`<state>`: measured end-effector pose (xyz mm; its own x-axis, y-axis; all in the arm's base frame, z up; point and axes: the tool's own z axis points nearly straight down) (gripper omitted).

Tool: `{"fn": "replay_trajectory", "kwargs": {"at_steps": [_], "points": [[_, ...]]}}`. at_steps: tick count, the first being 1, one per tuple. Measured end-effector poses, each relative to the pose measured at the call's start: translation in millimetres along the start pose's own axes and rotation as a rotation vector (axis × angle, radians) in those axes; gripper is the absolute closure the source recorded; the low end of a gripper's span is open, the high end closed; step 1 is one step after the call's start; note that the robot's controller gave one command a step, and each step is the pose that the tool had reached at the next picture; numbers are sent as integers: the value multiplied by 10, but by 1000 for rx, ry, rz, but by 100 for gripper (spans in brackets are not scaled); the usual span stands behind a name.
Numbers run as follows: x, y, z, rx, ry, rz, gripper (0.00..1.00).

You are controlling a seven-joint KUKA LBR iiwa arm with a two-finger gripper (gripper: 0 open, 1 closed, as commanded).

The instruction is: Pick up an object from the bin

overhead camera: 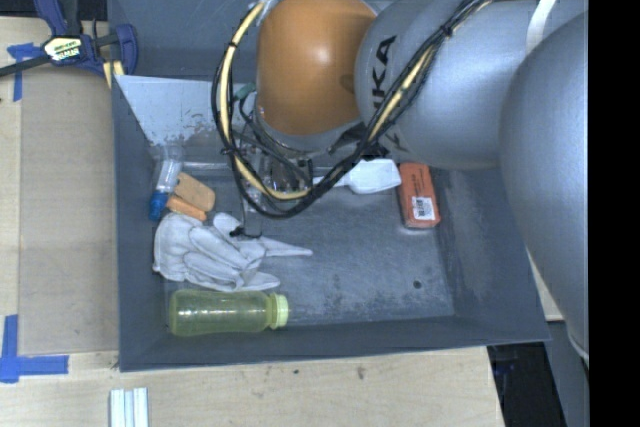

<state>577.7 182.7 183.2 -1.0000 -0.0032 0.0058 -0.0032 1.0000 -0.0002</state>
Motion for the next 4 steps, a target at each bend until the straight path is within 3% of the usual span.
{"fn": "replay_trajectory", "kwargs": {"at_steps": [1,2,3,4], "points": [[-19,-8,-49,-1,-8,3,0],[-34,18,393,-3,-14,-3,0],[-82,307,851,-1,-7,13,0],[-102,393,900,0,-11,-81,100]]}}
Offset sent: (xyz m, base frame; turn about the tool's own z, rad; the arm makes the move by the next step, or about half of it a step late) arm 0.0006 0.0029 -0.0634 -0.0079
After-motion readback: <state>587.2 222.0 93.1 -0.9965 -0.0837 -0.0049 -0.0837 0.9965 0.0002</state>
